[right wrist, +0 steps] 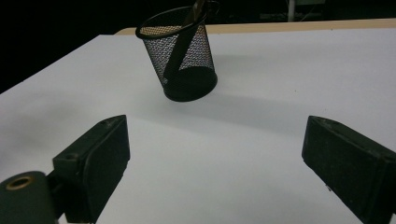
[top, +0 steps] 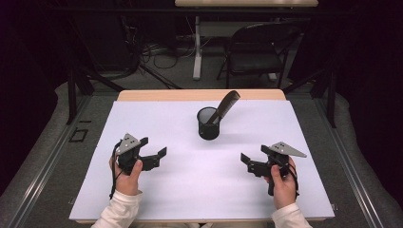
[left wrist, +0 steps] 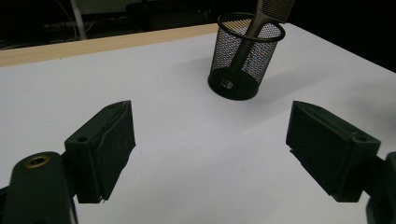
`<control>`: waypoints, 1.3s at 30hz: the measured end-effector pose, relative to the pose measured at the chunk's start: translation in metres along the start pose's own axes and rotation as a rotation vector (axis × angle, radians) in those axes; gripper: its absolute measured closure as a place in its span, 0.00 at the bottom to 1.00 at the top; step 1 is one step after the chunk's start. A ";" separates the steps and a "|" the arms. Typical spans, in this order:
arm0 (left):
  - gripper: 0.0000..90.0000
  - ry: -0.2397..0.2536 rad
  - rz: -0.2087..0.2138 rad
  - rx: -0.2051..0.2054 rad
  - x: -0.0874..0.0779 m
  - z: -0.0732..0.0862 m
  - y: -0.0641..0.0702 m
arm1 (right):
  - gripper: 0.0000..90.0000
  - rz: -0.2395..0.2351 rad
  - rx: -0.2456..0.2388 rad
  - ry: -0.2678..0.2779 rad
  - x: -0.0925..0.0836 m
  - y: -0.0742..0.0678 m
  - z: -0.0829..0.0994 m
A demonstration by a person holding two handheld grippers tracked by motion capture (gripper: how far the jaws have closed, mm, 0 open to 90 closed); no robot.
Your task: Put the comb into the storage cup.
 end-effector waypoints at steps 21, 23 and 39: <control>0.18 0.000 0.001 0.001 0.000 0.000 0.000 | 0.08 0.021 0.004 0.004 -0.001 0.006 0.007; 0.18 -0.001 0.002 0.000 0.000 0.000 0.000 | 0.08 0.023 0.004 0.001 -0.001 0.006 0.008; 0.18 -0.002 -0.005 -0.004 0.000 0.000 -0.001 | 0.08 0.029 0.014 -0.005 -0.001 0.008 0.011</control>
Point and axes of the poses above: each handheld gripper's, and its own axes: x roughly forward along the jaws, z roughly out of its underside, y roughly to its right, the point moved 2 cm from there along x, roughly forward along the jaws, and after that the axes turned 2 degrees about -y, right-handed, at the moved point
